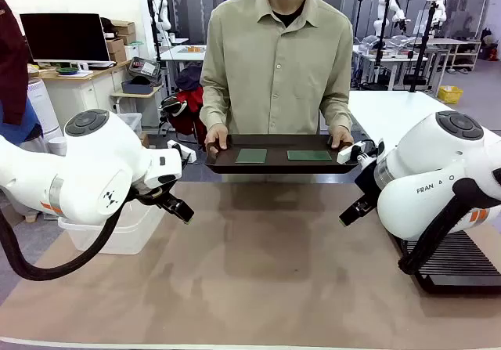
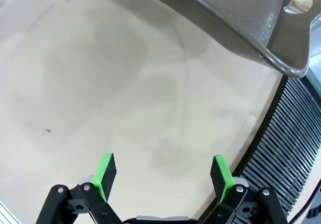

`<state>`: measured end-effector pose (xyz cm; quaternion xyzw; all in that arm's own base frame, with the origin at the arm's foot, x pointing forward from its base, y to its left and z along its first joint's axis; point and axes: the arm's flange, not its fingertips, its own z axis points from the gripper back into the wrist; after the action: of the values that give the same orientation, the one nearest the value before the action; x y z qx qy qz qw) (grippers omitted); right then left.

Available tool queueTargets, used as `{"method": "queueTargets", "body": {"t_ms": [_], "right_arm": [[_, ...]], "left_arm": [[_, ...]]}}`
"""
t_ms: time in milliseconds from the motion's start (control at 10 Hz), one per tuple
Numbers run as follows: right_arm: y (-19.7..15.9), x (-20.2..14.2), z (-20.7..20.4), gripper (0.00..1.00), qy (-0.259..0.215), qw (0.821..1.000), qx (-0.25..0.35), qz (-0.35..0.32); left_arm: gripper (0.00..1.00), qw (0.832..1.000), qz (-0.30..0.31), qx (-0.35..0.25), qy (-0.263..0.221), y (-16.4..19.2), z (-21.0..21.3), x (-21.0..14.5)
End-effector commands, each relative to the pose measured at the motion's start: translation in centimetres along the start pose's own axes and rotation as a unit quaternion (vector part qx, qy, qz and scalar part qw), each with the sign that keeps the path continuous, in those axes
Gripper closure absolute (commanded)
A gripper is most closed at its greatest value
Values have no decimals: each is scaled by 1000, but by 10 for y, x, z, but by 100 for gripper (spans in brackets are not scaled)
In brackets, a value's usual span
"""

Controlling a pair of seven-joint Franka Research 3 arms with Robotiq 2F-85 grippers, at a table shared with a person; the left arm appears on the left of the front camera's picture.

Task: Sort PCBs into racks and boxes based on the side picked up.
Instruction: Pick up the Blank PCB handed by the Human.

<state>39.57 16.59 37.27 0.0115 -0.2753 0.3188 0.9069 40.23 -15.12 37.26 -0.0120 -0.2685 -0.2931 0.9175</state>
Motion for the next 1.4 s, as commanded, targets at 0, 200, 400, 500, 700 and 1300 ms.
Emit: {"method": "queueTargets", "body": {"t_ms": [0,200,400,500,700,1300], "right_arm": [[0,0,0,0,0,1000,0,0],[0,0,0,0,0,1000,0,0],[0,0,0,0,0,1000,0,0],[0,0,0,0,0,1000,0,0],[0,0,0,0,0,1000,0,0],[0,0,0,0,0,1000,0,0]], "left_arm": [[0,1000,0,0,0,0,0,0],[0,1000,0,0,0,0,0,0],[0,1000,0,0,0,0,0,0],[0,1000,0,0,0,0,0,0],[0,1000,0,0,0,0,0,0],[0,1000,0,0,0,0,0,0]]}}
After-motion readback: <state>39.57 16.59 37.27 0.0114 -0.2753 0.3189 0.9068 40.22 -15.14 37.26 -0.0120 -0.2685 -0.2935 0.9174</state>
